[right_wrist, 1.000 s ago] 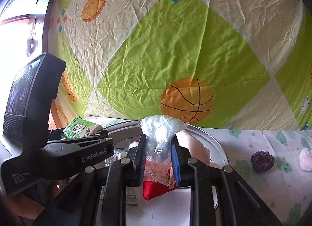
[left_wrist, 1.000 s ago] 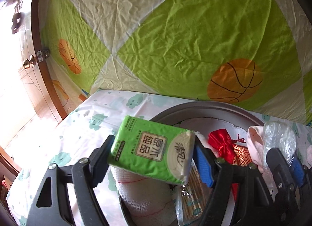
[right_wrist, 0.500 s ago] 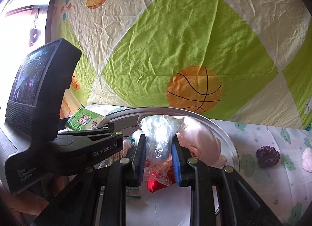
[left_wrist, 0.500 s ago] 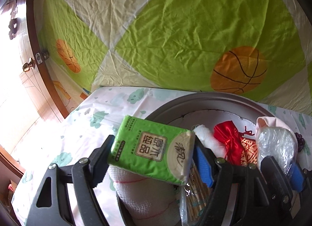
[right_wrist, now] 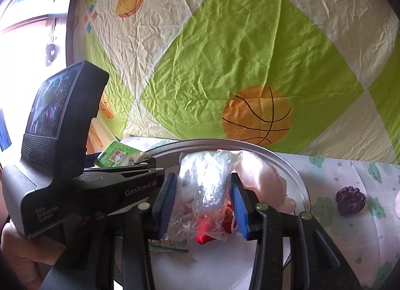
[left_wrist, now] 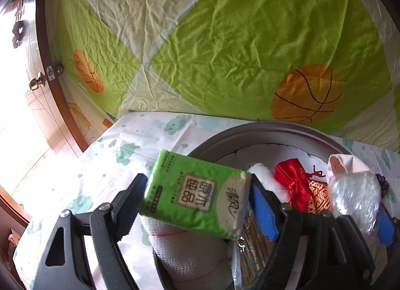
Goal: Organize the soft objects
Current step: 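Carry the tissue pack and plastic bag into the tin and open both tools, then withdraw both tools toward the purple scrunchie and pink fluffy pad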
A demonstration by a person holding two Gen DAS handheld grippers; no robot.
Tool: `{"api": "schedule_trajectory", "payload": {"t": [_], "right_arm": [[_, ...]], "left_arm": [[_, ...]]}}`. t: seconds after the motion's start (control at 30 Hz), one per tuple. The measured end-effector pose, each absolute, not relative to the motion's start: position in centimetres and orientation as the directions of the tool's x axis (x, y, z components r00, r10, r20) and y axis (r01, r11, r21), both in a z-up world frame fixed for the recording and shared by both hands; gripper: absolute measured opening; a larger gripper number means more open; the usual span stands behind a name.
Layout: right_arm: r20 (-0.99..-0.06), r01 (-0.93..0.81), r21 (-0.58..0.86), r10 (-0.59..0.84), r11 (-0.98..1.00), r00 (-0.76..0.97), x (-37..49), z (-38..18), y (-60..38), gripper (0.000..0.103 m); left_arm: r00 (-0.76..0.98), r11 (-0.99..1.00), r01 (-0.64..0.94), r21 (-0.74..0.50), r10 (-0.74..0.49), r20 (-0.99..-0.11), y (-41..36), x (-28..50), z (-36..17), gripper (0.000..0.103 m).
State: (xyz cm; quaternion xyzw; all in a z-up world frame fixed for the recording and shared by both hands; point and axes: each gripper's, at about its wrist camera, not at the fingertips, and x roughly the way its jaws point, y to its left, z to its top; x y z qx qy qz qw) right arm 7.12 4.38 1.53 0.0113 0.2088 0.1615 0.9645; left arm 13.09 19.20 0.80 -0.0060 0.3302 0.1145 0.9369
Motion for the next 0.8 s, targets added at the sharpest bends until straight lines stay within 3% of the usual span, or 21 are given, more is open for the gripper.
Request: {"api": "schedule_trajectory", "payload": {"t": [0.07,0.2,0.43,0.5,0.53,0.8], "right_arm": [[-0.364,-0.294,0.086,0.305,0.952,0.88,6.5,2.0,4.0,0.061],[-0.317,-0.289,0.098,0.305,0.952,0.898,5.3,2.8,3.2,0.062],[-0.223,-0.11,0.082,0.126,0.991,0.967,3.7,3.3,0.5,0.063],[-0.202,-0.059,0.059,0.069,0.997,0.977,3.6,3.3,-0.2,0.07],[-0.196,-0.043,0.054,0.053,0.998,0.979,3.6,3.2,-0.6,0.074],[-0.19,0.027,-0.016,-0.03,1.0,0.981,3.2,2.7,-1.5,0.077]], "left_arm": [[0.773,0.968,-0.242,0.066,0.234,-0.59,19.4,12.6,1.4,0.103],[0.804,0.966,-0.254,0.037,0.232,-0.548,19.9,11.9,2.4,0.103],[0.829,0.969,-0.245,-0.042,0.186,-0.528,20.2,11.4,2.8,0.103],[0.836,0.969,-0.241,-0.059,0.177,-0.52,19.9,11.2,2.8,0.103],[0.84,0.968,-0.24,-0.072,0.17,-0.516,19.8,11.1,2.8,0.103],[0.864,0.959,-0.255,-0.122,0.169,-0.474,18.9,10.1,2.6,0.103]]}}
